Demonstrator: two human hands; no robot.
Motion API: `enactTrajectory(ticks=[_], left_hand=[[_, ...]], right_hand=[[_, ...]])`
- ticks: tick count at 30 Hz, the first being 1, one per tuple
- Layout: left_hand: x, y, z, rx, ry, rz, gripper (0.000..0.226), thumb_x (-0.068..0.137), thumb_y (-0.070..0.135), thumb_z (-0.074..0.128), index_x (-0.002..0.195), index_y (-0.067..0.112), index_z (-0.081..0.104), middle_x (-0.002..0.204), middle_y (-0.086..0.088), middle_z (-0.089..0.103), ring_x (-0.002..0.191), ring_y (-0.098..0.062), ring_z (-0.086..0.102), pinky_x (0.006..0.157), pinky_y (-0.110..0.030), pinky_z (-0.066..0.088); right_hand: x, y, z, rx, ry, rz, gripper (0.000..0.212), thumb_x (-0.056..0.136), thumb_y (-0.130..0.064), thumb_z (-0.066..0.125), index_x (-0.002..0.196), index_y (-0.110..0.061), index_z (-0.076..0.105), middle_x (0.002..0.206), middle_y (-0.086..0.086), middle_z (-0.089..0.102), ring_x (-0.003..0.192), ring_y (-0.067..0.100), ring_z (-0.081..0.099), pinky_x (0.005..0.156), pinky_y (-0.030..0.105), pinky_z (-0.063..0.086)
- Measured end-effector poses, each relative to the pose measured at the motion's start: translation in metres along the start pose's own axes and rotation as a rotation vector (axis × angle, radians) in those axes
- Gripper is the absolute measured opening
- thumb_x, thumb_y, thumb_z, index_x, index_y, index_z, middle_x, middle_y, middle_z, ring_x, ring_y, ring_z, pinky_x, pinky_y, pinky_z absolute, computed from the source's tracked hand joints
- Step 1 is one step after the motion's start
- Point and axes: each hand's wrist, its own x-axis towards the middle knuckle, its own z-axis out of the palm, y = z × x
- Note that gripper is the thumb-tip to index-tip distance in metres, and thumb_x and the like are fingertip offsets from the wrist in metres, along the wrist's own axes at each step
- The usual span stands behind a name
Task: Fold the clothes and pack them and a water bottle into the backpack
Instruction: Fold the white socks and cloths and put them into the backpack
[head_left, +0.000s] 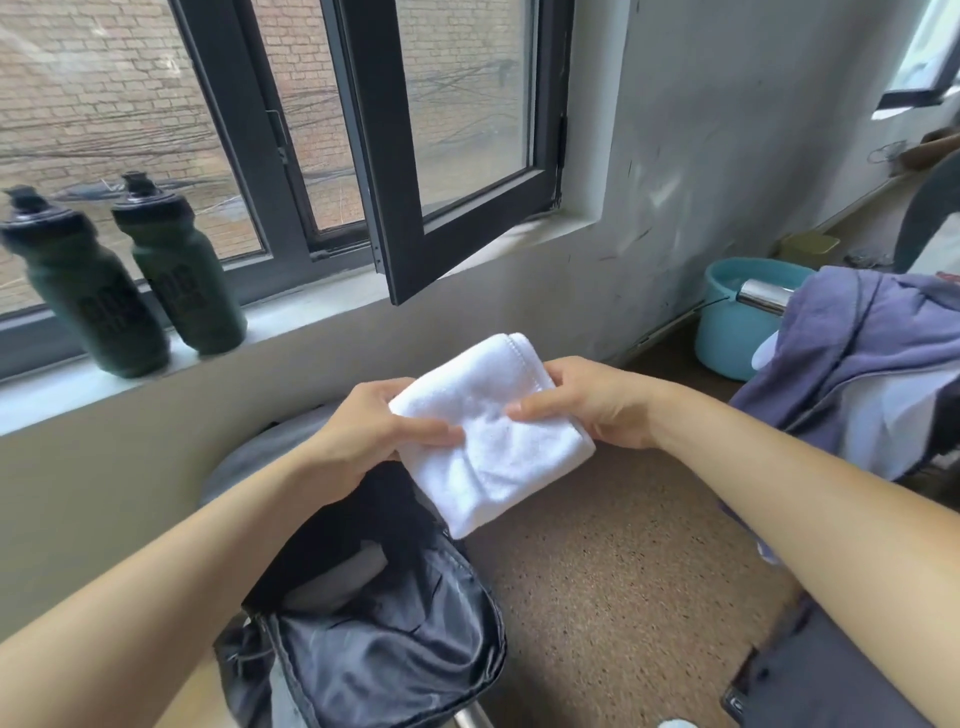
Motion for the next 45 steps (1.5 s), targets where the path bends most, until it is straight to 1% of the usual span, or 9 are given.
enactTrajectory(ticks=[13, 20, 28, 30, 33, 36, 39, 42, 45], left_hand=[[0.002, -0.006, -0.009, -0.292, -0.199, 0.04, 0.072, 0.075, 0.001, 0.08, 0.141, 0.012, 0.056, 0.137, -0.018, 0.066, 0.125, -0.037, 0.064, 0.106, -0.052, 0.05], [0.003, 0.0, -0.015, -0.32, -0.083, 0.135, 0.054, 0.096, -0.009, 0.059, 0.141, 0.021, 0.056, 0.133, -0.015, 0.068, 0.116, -0.034, 0.069, 0.077, -0.036, 0.059], [0.003, 0.006, -0.027, -0.424, -0.084, 0.216, 0.044, 0.086, -0.022, 0.049, 0.093, 0.017, 0.07, 0.092, -0.006, 0.072, 0.076, -0.023, 0.067, 0.058, -0.029, 0.054], [0.004, 0.004, -0.031, -0.436, -0.115, 0.214, 0.041, 0.079, -0.017, 0.053, 0.081, 0.018, 0.074, 0.105, -0.009, 0.074, 0.085, -0.027, 0.067, 0.065, -0.033, 0.054], [0.004, 0.001, -0.037, -0.394, -0.193, 0.146, 0.022, 0.077, -0.001, 0.048, 0.079, 0.009, 0.068, 0.126, -0.017, 0.069, 0.096, -0.035, 0.062, 0.071, -0.036, 0.053], [0.0, 0.002, -0.037, -0.314, -0.204, 0.063, 0.018, 0.078, 0.023, 0.045, 0.072, 0.012, 0.059, 0.113, -0.016, 0.07, 0.085, -0.031, 0.059, 0.064, -0.033, 0.05], [-0.009, 0.002, -0.032, -0.069, -0.205, 0.077, 0.024, 0.076, 0.041, 0.067, 0.079, 0.017, 0.064, 0.084, -0.007, 0.063, 0.075, -0.025, 0.055, 0.066, -0.036, 0.04], [-0.016, 0.003, -0.026, 0.181, -0.344, 0.054, 0.046, 0.078, 0.051, 0.074, 0.112, 0.02, 0.072, 0.11, -0.004, 0.074, 0.1, -0.023, 0.071, 0.088, -0.04, 0.053], [-0.025, 0.007, -0.019, 0.311, -0.444, 0.004, 0.035, 0.076, 0.054, 0.076, 0.101, 0.031, 0.076, 0.101, 0.003, 0.075, 0.095, -0.016, 0.072, 0.082, -0.032, 0.053]], right_hand=[[0.004, 0.001, 0.0, 0.268, 0.145, -0.134, 0.039, 0.092, -0.01, 0.072, 0.129, -0.009, 0.064, 0.122, 0.01, 0.073, 0.111, 0.027, 0.071, 0.092, 0.037, 0.059], [0.002, -0.003, -0.003, 0.405, 0.113, -0.202, 0.045, 0.093, 0.001, 0.065, 0.135, -0.017, 0.062, 0.131, 0.014, 0.068, 0.118, 0.031, 0.067, 0.105, 0.049, 0.052], [-0.005, -0.013, -0.002, 0.431, -0.052, -0.297, 0.034, 0.101, -0.003, 0.049, 0.126, -0.014, 0.069, 0.12, 0.013, 0.069, 0.107, 0.027, 0.069, 0.087, 0.04, 0.063], [-0.008, -0.014, 0.001, 0.391, -0.027, -0.292, 0.036, 0.101, -0.001, 0.048, 0.1, -0.02, 0.079, 0.105, 0.006, 0.073, 0.092, 0.021, 0.07, 0.068, 0.032, 0.061], [-0.007, -0.013, 0.005, 0.272, -0.006, -0.302, 0.046, 0.099, 0.004, 0.05, 0.076, -0.021, 0.08, 0.122, 0.009, 0.072, 0.102, 0.028, 0.07, 0.07, 0.037, 0.06], [-0.006, -0.009, 0.011, 0.104, 0.021, -0.323, 0.046, 0.094, 0.014, 0.053, 0.069, -0.016, 0.077, 0.128, 0.007, 0.07, 0.119, 0.032, 0.065, 0.086, 0.053, 0.058], [-0.01, -0.011, 0.023, -0.057, 0.029, -0.372, 0.047, 0.085, 0.025, 0.053, 0.064, -0.011, 0.074, 0.12, 0.004, 0.072, 0.115, 0.024, 0.066, 0.08, 0.043, 0.062], [-0.014, -0.014, 0.036, -0.224, -0.003, -0.448, 0.052, 0.077, 0.031, 0.05, 0.064, -0.012, 0.075, 0.115, 0.003, 0.072, 0.11, 0.023, 0.067, 0.083, 0.031, 0.058], [-0.012, -0.01, 0.047, -0.332, -0.007, -0.485, 0.054, 0.075, 0.03, 0.047, 0.065, -0.014, 0.076, 0.111, -0.001, 0.072, 0.106, 0.019, 0.067, 0.087, 0.031, 0.057]])
